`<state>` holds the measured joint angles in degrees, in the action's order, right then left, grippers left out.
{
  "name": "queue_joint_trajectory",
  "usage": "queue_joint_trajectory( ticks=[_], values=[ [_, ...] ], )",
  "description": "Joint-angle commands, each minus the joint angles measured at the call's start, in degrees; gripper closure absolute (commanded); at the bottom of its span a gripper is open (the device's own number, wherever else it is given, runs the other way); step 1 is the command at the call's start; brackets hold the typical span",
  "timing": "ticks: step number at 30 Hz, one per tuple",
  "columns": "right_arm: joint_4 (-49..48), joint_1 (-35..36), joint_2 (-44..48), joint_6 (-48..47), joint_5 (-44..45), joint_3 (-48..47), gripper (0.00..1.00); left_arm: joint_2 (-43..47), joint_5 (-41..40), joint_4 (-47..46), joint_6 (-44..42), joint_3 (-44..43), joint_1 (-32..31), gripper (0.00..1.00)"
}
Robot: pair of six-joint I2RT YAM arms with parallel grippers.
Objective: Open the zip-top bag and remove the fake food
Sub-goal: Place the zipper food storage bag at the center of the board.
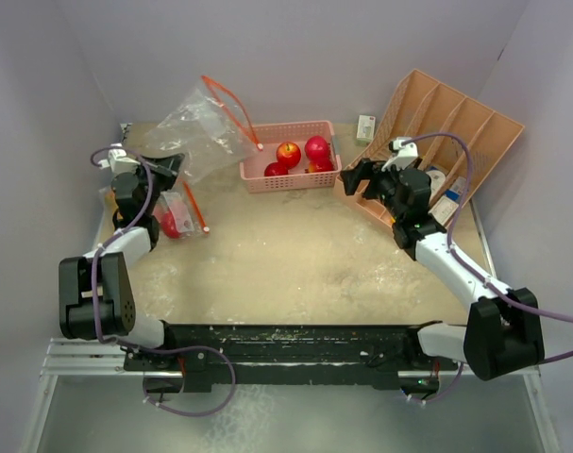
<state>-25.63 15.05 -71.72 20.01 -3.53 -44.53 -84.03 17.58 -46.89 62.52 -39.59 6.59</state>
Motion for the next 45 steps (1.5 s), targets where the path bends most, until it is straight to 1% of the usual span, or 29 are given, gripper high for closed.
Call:
queue_joint_trajectory(
  ticks=[1, 4, 6, 7, 8, 9, 10, 13, 14, 15, 18, 21, 23, 25, 26, 30, 34, 36, 38, 42, 45],
  values=[
    [-4.0, 0.1, 1.4, 1.2, -2.2, 0.7, 0.08, 0.0, -8.3, 5.6, 3.0, -0.6, 2.2, 1.00],
    [-3.8, 0.1, 1.2, 1.1, -2.4, 0.8, 0.08, -1.0, -10.5, 7.0, 3.2, -0.7, 2.2, 1.00],
    [-3.6, 0.1, 1.3, 0.9, -2.4, 0.9, 0.08, -1.7, -10.5, 8.1, 2.6, -1.5, 2.2, 1.00],
    [-3.7, 0.1, 1.4, 0.9, -2.4, 0.9, 0.08, -1.8, -10.3, 9.2, 2.0, -2.1, 2.2, 0.98],
    [-3.6, 0.1, 1.3, 1.0, -2.4, 0.9, 0.09, -1.8, -10.4, 10.9, 1.5, -2.8, 2.2, 0.94],
    [-3.6, 0.1, 1.2, 0.9, -2.5, 0.8, 0.09, -1.7, -10.5, 12.4, 1.4, -3.3, 2.2, 0.85],
    [-3.7, 0.1, 1.1, 1.0, -2.7, 0.8, 0.09, -1.6, -10.7, 13.3, 1.4, -3.5, 2.2, 0.74],
    [-3.7, 0.1, 0.8, 1.3, -3.6, 0.6, 0.09, 0.0, -11.3, 14.7, 0.9, -2.9, 2.2, 0.20],
    [-3.6, 0.1, 0.8, 1.4, -3.8, 0.6, 0.09, 0.8, -11.8, 15.8, 0.7, -2.8, 2.2, 0.05],
    [-3.7, 0.1, 0.6, 1.5, -3.9, 0.6, 0.09, 2.0, -12.4, 17.0, 0.1, -2.6, 2.2, 0.00],
    [-3.7, 0.1, 0.5, 1.6, -4.3, 0.6, 0.09, 7.1, -15.5, 22.8, -3.4, -2.2, 2.0, 0.01],
    [-3.9, 0.1, 0.1, 1.8, -4.8, 0.7, 0.09, 14.2, -22.6, 30.3, -9.5, -1.9, 0.2, 0.01],
    [-4.4, 0.1, -0.4, 2.2, -5.2, 0.6, 0.09, 18.5, -28.0, 33.1, -15.8, -1.4, -2.9, 0.01],
    [-4.8, 0.1, -1.0, 2.7, -6.1, 0.4, 0.09, 21.0, -35.4, 35.0, -21.6, -0.5, -8.6, 0.01],
    [-5.1, 0.1, -1.2, 3.0, -6.7, 0.3, 0.10, 21.3, -37.2, 35.4, -23.7, -0.2, -10.7, 0.01],
    [-5.2, 0.2, -1.2, 3.2, -7.5, 0.6, 0.10, 18.6, -40.9, 39.5, -29.8, -0.4, -16.5, 0.01],
    [-4.9, 0.2, -0.8, 3.0, -7.4, 0.8, 0.10, 14.7, -50.5, 45.5, -37.2, -3.2, -22.9, 0.01],
    [-4.9, 0.2, -0.6, 2.8, -7.3, 0.8, 0.10, 12.3, -55.6, 47.5, -40.2, -4.9, -25.8, 0.01],
    [-4.6, 0.2, -0.6, 2.5, -7.1, 0.9, 0.10, 9.3, -59.1, 48.6, -43.1, -6.1, -27.8, 0.01],
    [-5.4, 0.2, -0.9, 2.3, -7.2, 2.1, 0.10, 1.8, -60.8, 52.9, -44.6, -9.5, -30.0, 0.01],
    [-5.7, 0.2, -1.3, 2.3, -7.2, 2.4, 0.10, -2.5, -60.1, 54.5, -45.8, -11.2, -30.4, 0.01]
  ],
)
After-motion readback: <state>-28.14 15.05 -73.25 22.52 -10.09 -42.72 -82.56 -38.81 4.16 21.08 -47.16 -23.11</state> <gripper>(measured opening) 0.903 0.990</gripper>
